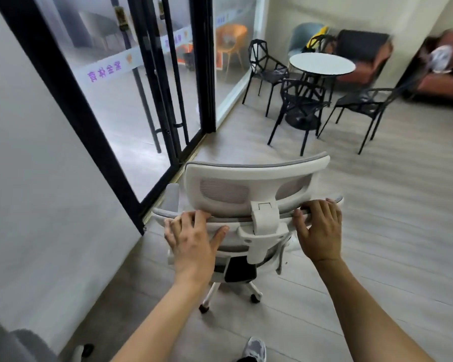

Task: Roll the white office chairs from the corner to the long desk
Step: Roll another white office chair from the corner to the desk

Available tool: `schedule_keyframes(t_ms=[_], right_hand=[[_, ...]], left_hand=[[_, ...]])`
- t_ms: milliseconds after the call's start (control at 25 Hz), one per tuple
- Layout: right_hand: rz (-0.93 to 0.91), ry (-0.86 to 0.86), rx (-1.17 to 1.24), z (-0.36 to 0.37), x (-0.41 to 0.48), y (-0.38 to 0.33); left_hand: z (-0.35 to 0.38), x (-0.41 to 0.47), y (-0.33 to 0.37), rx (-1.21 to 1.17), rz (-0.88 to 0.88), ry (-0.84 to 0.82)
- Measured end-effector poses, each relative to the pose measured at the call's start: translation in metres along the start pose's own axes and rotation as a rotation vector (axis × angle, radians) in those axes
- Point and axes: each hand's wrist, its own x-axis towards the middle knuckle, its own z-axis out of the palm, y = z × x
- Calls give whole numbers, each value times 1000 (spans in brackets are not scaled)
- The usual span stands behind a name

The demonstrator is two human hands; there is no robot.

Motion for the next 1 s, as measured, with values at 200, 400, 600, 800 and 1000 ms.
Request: schedule_keyframes(t_ms=[200,400,600,800,1000], right_hand=[[187,89,-155,-26,18,91],[340,172,-227,-51,38,170],[398,149,-288,-82,50,251],[513,239,-383,-100,74,331],[626,304,-573,-116,101,419]], left_hand=[[77,67,75,-73,248,-126],[160,130,172,-124,504,-224],[235,187,273,-311,700,-386],[313,222,381,-449,826,-491],[402,244,492,-542,961,-565]])
